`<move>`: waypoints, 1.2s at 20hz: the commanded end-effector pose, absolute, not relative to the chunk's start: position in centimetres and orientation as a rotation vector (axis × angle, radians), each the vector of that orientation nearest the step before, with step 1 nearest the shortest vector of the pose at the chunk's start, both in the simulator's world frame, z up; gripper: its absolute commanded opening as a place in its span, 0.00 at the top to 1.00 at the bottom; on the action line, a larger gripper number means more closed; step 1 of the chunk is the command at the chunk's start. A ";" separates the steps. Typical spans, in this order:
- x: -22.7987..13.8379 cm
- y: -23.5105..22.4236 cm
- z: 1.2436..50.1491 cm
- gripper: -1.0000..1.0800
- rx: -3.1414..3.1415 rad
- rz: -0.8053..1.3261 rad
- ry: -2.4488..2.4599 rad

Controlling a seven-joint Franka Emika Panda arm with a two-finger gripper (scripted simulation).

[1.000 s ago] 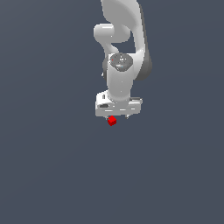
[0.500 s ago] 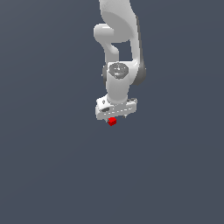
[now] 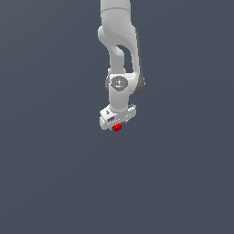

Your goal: Pick up the red cube and move it to a goal position.

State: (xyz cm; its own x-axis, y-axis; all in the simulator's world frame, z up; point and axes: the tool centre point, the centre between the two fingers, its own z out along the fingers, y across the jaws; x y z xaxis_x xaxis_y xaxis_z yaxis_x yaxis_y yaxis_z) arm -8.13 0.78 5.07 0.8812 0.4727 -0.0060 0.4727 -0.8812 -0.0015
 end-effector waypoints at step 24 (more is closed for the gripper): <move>-9.3 -0.2 2.0 1.00 -3.000 0.000 -0.934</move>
